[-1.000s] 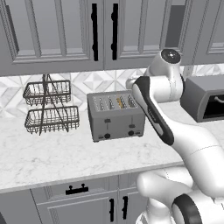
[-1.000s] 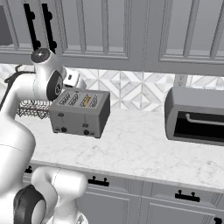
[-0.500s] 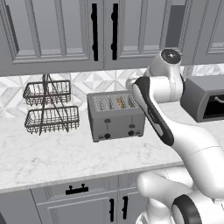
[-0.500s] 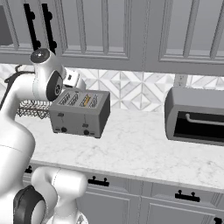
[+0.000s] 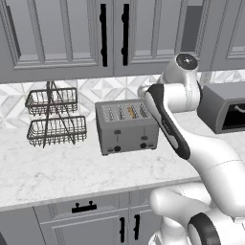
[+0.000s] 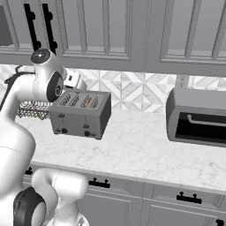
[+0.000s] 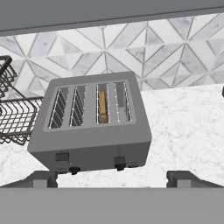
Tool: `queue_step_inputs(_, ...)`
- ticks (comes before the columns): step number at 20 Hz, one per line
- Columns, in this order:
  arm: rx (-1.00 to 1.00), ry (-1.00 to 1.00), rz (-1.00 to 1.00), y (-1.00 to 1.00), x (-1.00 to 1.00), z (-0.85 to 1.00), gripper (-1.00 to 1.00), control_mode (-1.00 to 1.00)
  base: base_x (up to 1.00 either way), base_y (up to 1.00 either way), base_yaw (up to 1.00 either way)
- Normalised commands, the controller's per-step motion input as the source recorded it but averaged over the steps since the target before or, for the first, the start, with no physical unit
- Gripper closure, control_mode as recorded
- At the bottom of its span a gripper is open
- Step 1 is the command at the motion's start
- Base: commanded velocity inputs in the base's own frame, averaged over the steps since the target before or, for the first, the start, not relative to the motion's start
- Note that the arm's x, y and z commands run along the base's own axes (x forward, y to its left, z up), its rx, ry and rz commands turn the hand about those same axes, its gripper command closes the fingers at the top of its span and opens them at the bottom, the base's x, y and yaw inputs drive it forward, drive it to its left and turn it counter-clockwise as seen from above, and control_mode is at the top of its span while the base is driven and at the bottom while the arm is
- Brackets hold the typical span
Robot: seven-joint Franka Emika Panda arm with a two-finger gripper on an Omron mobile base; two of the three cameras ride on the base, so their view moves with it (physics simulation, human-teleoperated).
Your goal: Start the toaster. Once the lever pops up, take the bread to the plate on the dining counter.
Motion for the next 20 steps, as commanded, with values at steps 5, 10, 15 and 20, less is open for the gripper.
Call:
queue_step_inputs(5, 0.0, 0.0, 0.0, 0.0, 0.0, 0.0, -1.0, -1.0, 0.0, 0.0, 0.0)
queue_step_inputs(10, 0.0, 0.0, 0.0, 0.0, 0.0, 0.0, -1.0, -1.0, 0.0, 0.0, 0.0)
queue_step_inputs(15, 0.0, 0.0, 0.0, 0.0, 0.0, 0.0, -1.0, -1.0, 0.0, 0.0, 0.0)
queue_step_inputs(20, 0.0, 0.0, 0.0, 0.0, 0.0, 0.0, -1.0, -1.0, 0.0, 0.0, 0.0)
